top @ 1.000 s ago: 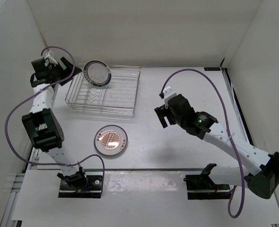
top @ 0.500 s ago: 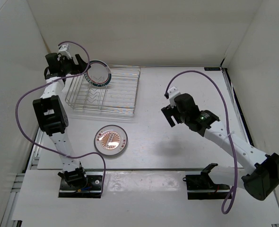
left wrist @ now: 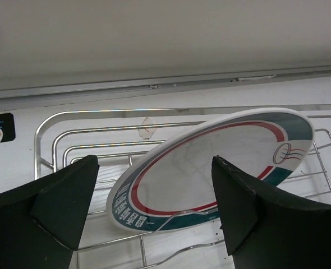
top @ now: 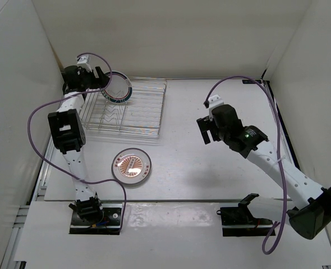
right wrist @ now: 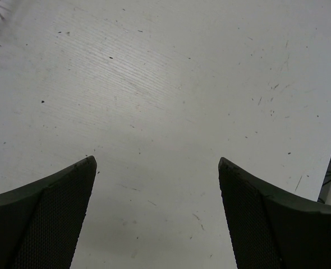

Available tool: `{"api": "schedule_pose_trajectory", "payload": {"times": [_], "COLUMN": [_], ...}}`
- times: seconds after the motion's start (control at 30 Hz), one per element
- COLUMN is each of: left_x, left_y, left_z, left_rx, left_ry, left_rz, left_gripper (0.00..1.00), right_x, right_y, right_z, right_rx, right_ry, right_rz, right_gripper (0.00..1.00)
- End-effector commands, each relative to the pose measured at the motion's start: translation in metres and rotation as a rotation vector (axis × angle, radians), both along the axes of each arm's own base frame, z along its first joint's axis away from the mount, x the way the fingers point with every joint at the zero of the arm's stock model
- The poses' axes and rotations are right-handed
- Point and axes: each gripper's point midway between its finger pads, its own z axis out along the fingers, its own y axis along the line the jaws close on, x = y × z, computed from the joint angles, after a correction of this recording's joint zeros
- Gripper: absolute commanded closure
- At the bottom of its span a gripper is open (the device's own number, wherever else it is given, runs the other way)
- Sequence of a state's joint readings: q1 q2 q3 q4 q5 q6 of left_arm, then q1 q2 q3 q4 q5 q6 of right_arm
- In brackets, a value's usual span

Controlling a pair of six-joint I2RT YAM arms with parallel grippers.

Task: Unload the plates from the dish rack

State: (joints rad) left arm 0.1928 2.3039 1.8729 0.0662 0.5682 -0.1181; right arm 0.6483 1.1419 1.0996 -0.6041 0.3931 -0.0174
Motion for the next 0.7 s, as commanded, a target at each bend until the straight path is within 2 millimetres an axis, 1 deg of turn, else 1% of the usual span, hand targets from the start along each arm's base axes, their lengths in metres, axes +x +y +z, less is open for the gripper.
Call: {"api": "schedule_pose_trajectory", "payload": {"times": [0.0, 0.03, 0.07, 0.13, 0.2, 0.23, 0.27, 0.33, 0.37, 0.4, 0.43, 0.47, 0.5, 0.53, 0.57, 0.63, 0.67], "left_x": [0.011, 0.011, 0.009, 0.008, 0.004, 0.004, 0.001, -0.005, -0.006, -0.011, -0.013, -0.014, -0.02, -0.021, -0.023, -0.027, -0.029], "left_y": [-0.001, -0.004, -0.001, -0.005, -0.008, -0.011, -0.006, -0.005, -0.005, -0.005, -0.004, -0.002, -0.004, -0.006, 0.001, 0.0, 0.004], "left_z": [0.028, 0.029, 0.025, 0.022, 0.017, 0.019, 0.016, 0.017, 0.019, 0.018, 0.019, 0.021, 0.017, 0.019, 0.017, 0.017, 0.017], "left_rx": [-0.003, -0.005, -0.014, -0.035, -0.056, -0.058, -0.063, -0.071, -0.074, -0.087, -0.09, -0.103, -0.118, -0.131, -0.15, -0.173, -0.175], "left_ry": [-0.073, -0.076, -0.066, -0.061, -0.047, -0.062, -0.054, -0.056, -0.061, -0.052, -0.055, -0.06, -0.046, -0.059, -0.051, -0.046, -0.048], "left_rz": [0.011, 0.007, 0.011, 0.005, 0.001, -0.006, 0.004, 0.001, -0.001, 0.0, 0.0, 0.001, -0.012, -0.019, -0.01, -0.018, -0.013], "left_gripper": [0.08, 0.11, 0.13, 0.17, 0.23, 0.25, 0.27, 0.27, 0.28, 0.28, 0.31, 0.38, 0.42, 0.47, 0.5, 0.51, 0.54], "right_x": [-0.002, -0.003, -0.005, -0.007, -0.011, -0.012, -0.013, -0.014, -0.015, -0.015, -0.014, -0.014, -0.014, -0.014, -0.013, -0.013, -0.013], "right_y": [-0.01, -0.013, -0.016, -0.018, -0.022, -0.023, -0.025, -0.024, -0.024, -0.024, -0.024, -0.024, -0.023, -0.023, -0.023, -0.021, -0.021], "right_z": [0.024, 0.025, 0.026, 0.025, 0.025, 0.025, 0.024, 0.023, 0.022, 0.02, 0.021, 0.021, 0.02, 0.019, 0.017, 0.016, 0.016], "right_rx": [0.046, 0.048, 0.054, 0.057, 0.069, 0.073, 0.086, 0.101, 0.101, 0.099, 0.106, 0.108, 0.108, 0.106, 0.108, 0.107, 0.108], "right_ry": [-0.039, -0.041, -0.041, -0.038, -0.037, -0.035, -0.036, -0.038, -0.034, -0.031, -0.031, -0.033, -0.029, -0.027, -0.021, -0.015, -0.013], "right_rz": [-0.08, -0.1, -0.11, -0.128, -0.144, -0.152, -0.169, -0.175, -0.18, -0.18, -0.186, -0.19, -0.189, -0.192, -0.195, -0.189, -0.189], "right_gripper": [0.1, 0.1, 0.1, 0.1, 0.1, 0.1, 0.1, 0.1, 0.1, 0.1, 0.1, 0.1, 0.1, 0.1, 0.1, 0.1, 0.1]}}
